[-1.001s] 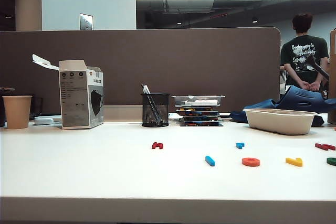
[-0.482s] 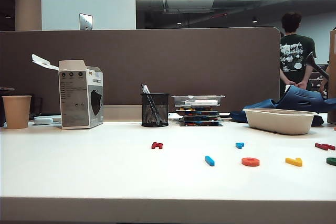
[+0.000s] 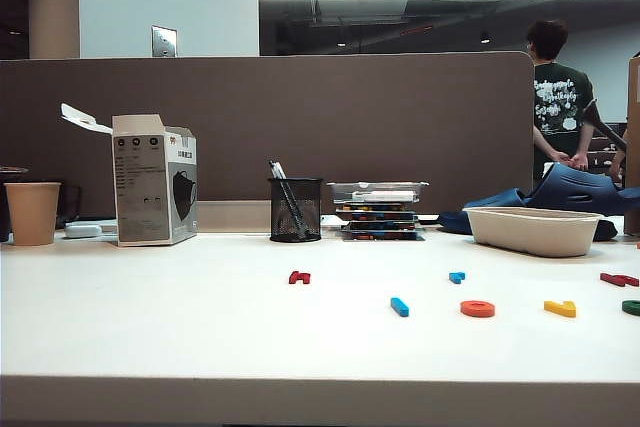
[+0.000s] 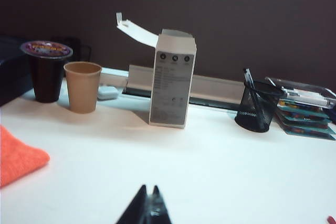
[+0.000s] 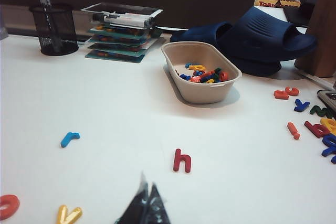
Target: Select the appropriate letters from the row of letter magnets placed on the table to arrange into the word "love".
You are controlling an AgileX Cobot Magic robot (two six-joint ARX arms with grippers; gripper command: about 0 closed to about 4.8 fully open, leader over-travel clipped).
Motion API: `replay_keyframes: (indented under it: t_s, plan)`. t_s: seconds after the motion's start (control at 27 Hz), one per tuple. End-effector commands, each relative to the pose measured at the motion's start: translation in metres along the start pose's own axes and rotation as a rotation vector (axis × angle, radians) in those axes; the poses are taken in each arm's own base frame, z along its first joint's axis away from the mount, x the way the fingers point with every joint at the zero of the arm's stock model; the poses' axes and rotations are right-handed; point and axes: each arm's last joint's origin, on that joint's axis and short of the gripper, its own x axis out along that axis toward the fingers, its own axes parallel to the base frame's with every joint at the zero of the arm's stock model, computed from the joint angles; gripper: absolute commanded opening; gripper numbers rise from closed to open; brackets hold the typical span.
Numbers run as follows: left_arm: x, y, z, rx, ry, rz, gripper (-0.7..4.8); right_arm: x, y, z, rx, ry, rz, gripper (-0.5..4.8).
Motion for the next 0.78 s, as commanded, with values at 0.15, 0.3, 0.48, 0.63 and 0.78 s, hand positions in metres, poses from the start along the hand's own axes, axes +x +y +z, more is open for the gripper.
replay_keyframes:
  t_s: [0.15, 0.3, 0.48, 0.63, 0.78]
  plan:
    - [0.0007, 0.0003, -0.0013, 0.043, -0.037, -0.003, -0.05, 0.0, -0.0004, -0.0017, -0.007, 0.004, -0.019, -0.04]
    - [0.0007, 0.0003, -0.0014, 0.04, -0.036, -0.005, -0.05, 0.0, -0.0004, -0.0015, -0.007, 0.002, -0.018, -0.04]
    - [0.0007, 0.0003, -0.0014, 0.04, -0.036, -0.005, -0.05, 0.0, -0.0004, -0.0016, -0.007, 0.002, -0.018, -0.04]
    - [0.0007, 0.0003, -0.0014, 0.04, -0.036, -0.005, -0.05, 0.0, -0.0004, -0.0015, -0.007, 0.002, -0.018, -0.04]
    - [0.0007, 0.0003, -0.0014, 0.04, -0.036, -0.005, -0.05, 0.0, -0.0004, -0.0015, -0.007, 0.002, -0.018, -0.04]
